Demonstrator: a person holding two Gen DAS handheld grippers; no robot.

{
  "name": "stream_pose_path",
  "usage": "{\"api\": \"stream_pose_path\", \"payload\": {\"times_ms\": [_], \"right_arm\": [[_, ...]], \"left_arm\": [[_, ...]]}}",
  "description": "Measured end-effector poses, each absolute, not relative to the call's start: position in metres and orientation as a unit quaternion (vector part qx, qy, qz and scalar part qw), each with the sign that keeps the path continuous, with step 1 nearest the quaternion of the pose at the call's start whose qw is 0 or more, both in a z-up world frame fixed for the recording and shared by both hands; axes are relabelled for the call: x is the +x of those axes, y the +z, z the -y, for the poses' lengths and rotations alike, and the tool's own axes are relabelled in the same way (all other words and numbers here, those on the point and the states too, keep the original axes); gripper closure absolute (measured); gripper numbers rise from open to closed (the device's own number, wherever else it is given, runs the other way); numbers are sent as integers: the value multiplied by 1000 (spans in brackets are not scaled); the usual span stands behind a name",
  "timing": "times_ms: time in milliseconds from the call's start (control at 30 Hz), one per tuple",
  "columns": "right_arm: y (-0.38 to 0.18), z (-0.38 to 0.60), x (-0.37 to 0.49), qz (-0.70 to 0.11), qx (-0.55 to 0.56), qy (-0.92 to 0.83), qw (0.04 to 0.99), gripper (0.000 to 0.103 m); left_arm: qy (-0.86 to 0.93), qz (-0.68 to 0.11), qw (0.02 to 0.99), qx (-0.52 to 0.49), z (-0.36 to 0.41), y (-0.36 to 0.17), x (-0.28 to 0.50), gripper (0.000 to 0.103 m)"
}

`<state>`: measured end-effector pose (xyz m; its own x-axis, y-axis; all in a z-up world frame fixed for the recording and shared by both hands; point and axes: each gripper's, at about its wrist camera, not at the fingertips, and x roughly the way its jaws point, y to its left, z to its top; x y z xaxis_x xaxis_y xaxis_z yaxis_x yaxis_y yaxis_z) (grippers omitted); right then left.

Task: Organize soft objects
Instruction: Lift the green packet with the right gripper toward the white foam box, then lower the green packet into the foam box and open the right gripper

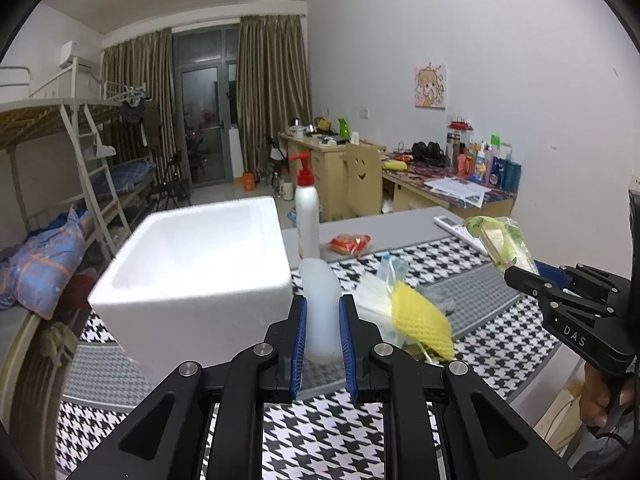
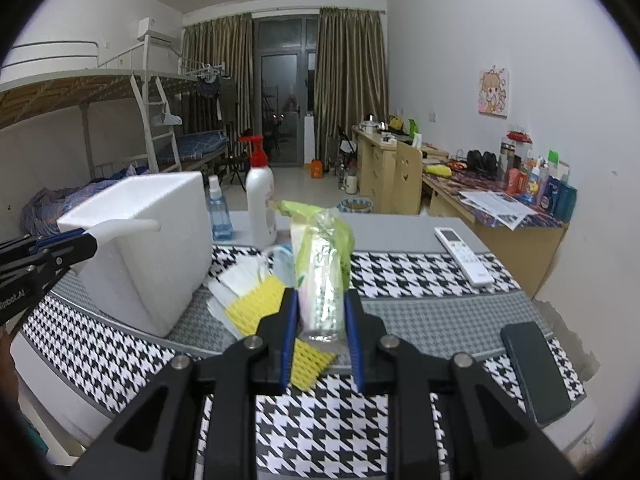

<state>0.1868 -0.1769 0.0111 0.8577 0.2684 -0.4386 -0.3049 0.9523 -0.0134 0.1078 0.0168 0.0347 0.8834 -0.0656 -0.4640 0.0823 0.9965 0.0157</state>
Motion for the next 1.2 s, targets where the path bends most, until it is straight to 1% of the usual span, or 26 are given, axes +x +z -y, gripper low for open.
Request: {"api": "stream_pose_path", "payload": {"times_ms": [400, 1200], "right_arm": [[47, 151, 201, -188, -40, 169, 967, 76], [79, 81, 227, -168, -62, 231, 956, 76]], "left_arm": [[-19, -194, 981, 8, -42, 67, 117, 85], [15, -169, 986, -2, -88, 82, 137, 85]]}}
